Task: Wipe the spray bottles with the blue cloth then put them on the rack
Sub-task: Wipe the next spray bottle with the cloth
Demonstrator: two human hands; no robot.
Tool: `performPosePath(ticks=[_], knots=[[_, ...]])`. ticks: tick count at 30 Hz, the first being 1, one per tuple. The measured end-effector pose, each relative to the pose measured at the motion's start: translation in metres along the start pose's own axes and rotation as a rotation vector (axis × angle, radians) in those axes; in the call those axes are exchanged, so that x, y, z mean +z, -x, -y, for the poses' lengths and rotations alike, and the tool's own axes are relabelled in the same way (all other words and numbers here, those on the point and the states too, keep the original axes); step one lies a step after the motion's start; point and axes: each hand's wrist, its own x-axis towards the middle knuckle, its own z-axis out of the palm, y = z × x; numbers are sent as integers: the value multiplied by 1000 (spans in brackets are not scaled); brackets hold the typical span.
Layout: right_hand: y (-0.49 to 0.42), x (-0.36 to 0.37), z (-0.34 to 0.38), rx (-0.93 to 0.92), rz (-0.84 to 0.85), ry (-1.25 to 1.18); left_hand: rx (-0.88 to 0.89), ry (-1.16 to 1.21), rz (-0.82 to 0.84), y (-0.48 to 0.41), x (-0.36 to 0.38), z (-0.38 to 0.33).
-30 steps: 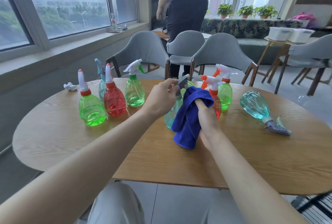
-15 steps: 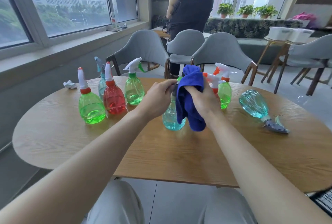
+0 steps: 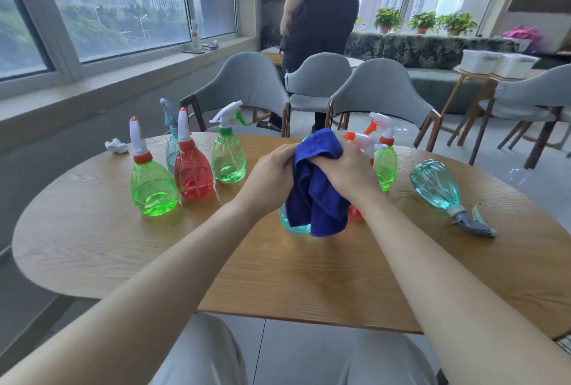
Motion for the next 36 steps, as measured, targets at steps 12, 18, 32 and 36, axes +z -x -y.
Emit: performPosePath(ticks=[12,18,32,36], knots=[[9,5,-15,2,48,-133,-76,127,13,9,3,-10],[9,22,-9,-5,-128,-115,-89,126,35,12,3,-11],[12,8,-11,-6,90,-274,-20,41,-180,-1,10,-5],[13,9,-14,15,72,-254,-10,56,-196,-1,12,-6]])
